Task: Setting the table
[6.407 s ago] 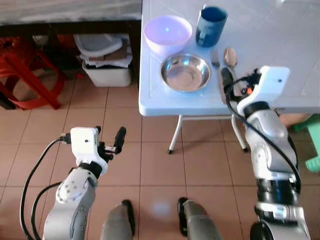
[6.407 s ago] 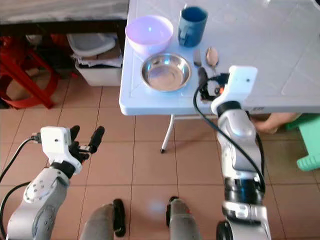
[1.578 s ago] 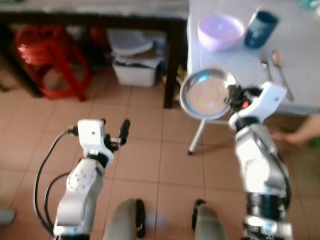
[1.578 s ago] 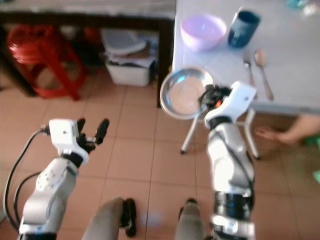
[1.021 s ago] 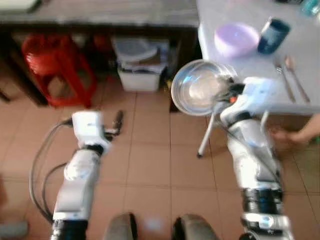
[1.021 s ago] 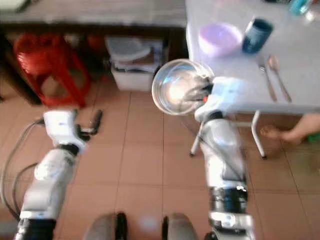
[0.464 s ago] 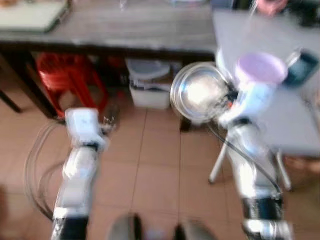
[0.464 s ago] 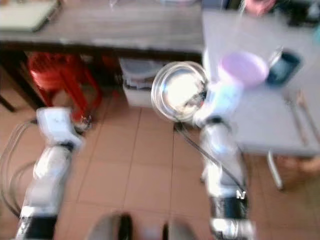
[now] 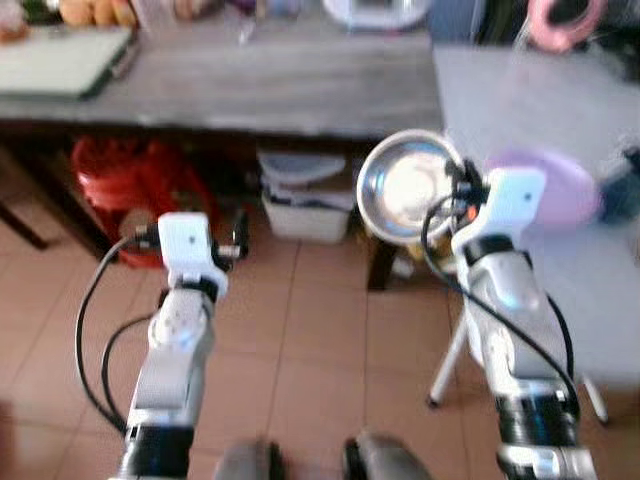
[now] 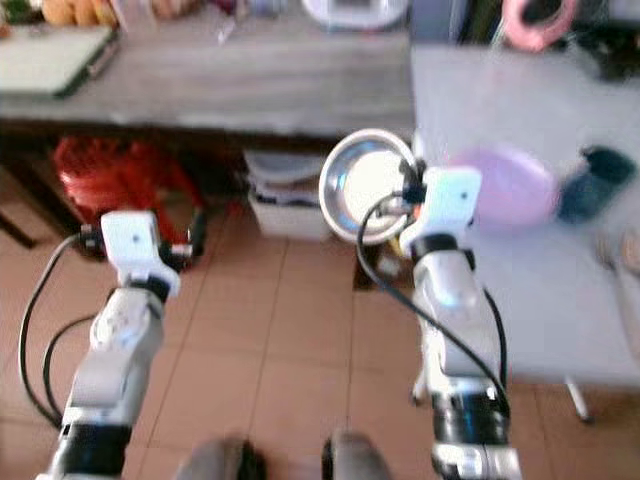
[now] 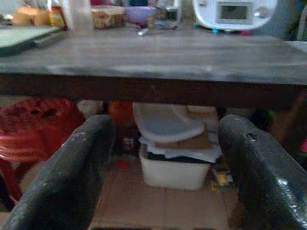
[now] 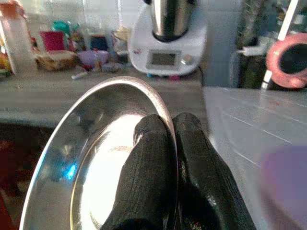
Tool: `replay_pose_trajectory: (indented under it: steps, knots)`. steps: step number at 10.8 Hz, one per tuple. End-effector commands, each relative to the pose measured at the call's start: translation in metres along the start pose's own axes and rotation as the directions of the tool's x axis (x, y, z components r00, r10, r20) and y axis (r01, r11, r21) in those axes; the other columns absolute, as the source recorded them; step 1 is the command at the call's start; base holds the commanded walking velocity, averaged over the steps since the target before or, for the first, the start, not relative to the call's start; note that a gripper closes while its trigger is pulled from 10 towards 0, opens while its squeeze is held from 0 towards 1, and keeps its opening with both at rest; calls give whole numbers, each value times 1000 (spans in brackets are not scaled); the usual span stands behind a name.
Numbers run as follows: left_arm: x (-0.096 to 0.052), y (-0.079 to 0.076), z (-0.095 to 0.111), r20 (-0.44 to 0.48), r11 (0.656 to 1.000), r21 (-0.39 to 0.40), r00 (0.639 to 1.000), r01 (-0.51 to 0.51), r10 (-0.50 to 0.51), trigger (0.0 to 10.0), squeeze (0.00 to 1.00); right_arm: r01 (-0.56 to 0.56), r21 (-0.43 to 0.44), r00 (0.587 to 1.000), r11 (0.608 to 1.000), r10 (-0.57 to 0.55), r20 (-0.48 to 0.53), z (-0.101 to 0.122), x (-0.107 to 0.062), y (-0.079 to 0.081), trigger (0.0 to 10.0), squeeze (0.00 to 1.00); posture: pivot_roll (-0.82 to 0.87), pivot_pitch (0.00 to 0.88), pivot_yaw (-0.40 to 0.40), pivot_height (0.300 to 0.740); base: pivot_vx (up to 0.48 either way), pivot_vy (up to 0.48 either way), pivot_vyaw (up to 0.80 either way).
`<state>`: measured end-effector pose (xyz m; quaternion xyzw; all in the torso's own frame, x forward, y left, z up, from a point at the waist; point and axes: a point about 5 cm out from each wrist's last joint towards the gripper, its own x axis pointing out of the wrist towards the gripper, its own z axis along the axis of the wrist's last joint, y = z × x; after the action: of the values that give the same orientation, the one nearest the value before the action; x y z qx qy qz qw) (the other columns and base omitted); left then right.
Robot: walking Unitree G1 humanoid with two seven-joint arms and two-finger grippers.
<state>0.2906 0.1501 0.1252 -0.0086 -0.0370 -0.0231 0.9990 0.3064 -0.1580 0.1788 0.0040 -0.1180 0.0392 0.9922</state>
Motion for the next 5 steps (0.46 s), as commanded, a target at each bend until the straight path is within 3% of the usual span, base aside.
replay_pose_trajectory:
  steps: [1, 5]
  knots:
    - [-2, 6, 1, 3, 1000, 22, 1000, -12, 12, 10000, 0, -27, 17, 999, 999, 27, 30, 6, 1, 9, 0, 0, -81, 141, 23, 740, 431, 0, 0]
    - [-2, 4, 1, 9, 999, 50, 1000, 1, -1, 10000, 0, -23, 11, 999, 1000, 22, 32, 6, 0, 9, 0, 0, -84, 148, 27, 740, 393, 275, 0]
